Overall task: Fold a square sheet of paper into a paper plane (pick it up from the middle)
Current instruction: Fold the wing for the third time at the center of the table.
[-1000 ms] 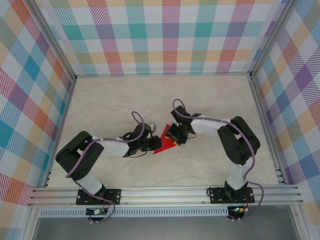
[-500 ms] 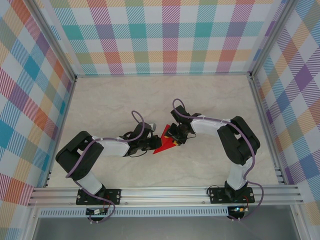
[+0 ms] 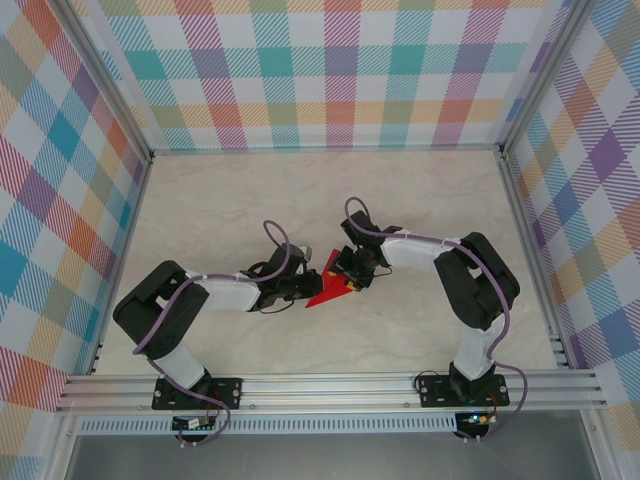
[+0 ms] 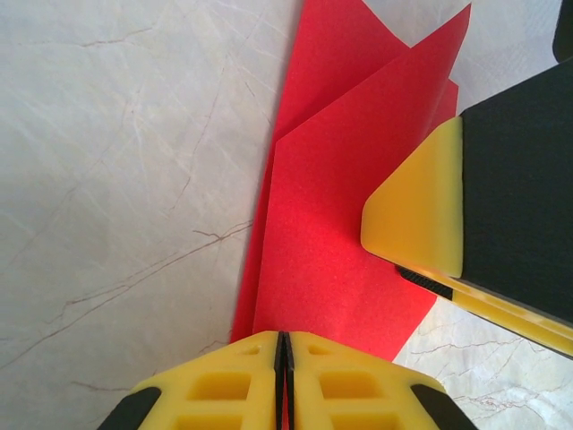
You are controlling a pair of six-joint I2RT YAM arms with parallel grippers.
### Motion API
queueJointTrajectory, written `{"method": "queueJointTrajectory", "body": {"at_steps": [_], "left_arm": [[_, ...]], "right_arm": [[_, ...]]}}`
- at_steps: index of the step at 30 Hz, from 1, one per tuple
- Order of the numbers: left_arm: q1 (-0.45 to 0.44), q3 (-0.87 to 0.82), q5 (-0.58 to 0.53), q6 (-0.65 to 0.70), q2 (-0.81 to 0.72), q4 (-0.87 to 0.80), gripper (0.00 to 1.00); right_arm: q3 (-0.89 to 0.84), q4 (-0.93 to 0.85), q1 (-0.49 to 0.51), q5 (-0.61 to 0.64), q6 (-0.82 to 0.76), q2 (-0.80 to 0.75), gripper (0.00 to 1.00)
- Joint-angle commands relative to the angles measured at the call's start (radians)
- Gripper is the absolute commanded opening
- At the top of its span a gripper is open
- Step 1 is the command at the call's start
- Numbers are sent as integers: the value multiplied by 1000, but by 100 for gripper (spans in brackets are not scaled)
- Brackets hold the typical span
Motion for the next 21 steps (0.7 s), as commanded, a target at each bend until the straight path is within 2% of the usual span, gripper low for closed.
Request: {"method": "queueJointTrajectory", "body": {"at_steps": [1,9,21], "left_arm": [[11,21,-15,4,21,-23,11],[11,25,-12,5,37,-31,8],[12,28,-38,4,33,-52,7]], "right_arm": [[-83,-194,-6,155,3,127,49],[-83,-194,-7,155,4,129,46],[-53,-202,-7,138,-14,151,49]]}}
